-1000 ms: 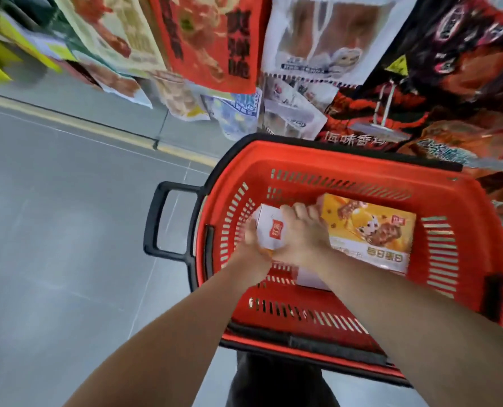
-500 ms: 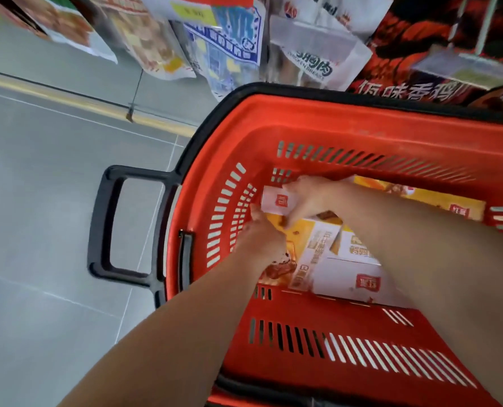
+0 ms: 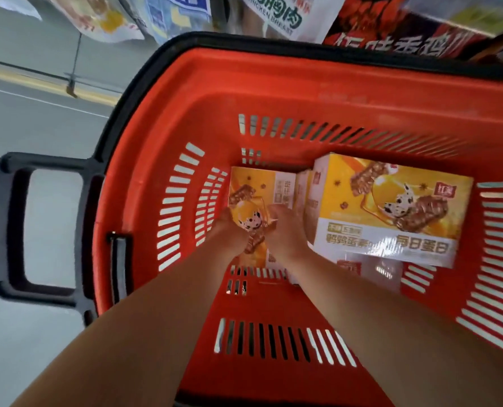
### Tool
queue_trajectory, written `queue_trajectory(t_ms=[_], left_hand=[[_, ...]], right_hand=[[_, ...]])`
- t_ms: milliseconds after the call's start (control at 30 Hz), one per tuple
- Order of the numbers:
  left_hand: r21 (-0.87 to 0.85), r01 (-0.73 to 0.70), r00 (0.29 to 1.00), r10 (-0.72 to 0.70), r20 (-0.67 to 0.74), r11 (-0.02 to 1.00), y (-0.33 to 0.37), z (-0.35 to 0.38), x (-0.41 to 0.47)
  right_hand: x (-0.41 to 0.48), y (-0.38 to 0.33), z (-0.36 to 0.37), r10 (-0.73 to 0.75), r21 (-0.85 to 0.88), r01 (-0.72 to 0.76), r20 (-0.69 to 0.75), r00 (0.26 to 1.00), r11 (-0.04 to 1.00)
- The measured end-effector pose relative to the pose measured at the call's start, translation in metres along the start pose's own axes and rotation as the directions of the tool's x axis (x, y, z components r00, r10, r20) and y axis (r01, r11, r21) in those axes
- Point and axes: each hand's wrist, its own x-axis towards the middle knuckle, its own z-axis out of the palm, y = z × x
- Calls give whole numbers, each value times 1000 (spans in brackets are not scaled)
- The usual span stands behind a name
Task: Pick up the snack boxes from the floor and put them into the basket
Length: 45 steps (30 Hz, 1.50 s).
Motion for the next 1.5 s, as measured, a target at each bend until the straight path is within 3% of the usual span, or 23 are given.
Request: queue_trajectory(t_ms=[167, 300, 500, 633, 700, 833, 967, 1067, 1333, 1500], left_hand=[[-115, -51, 999, 49, -23, 992, 18, -22, -38], [-180, -134, 984, 109, -143, 975, 52, -46, -90], [-391, -246, 960, 169, -223, 887, 110, -90, -210], [-481, -396, 918, 339, -205, 782, 151, -107, -316], [-578, -401, 905, 406, -128, 711, 162, -107, -362], [-564, -447, 851, 523, -31, 694, 180, -100, -440], [-528, -513, 761, 643, 85, 677, 199, -69, -521], [-491, -564, 702, 699, 138, 664, 212, -31, -565], [-429, -648, 540, 777, 324, 629, 244, 140, -694], [-425, -645, 481, 770, 419, 635, 255, 247, -754]], right_hand=[[-27, -1, -17, 55, 123, -51, -32, 998, 991], [-62, -29, -47, 126, 358, -91, -76, 989, 929], [-150, -67, -143, 230, 548, 7, -361, 904, 836], [-232, -88, -199, 332, 753, 122, -421, 844, 647], [-278, -93, -218, 376, 819, 206, -450, 810, 535], [-371, -92, -251, 440, 820, 391, -559, 703, 418], [-459, -69, -279, 548, 825, 525, -543, 636, 208], [-510, -40, -294, 610, 812, 567, -520, 598, 136], [-638, 96, -356, 703, 706, 692, -570, 426, 152], [-704, 198, -395, 762, 655, 730, -571, 306, 197]])
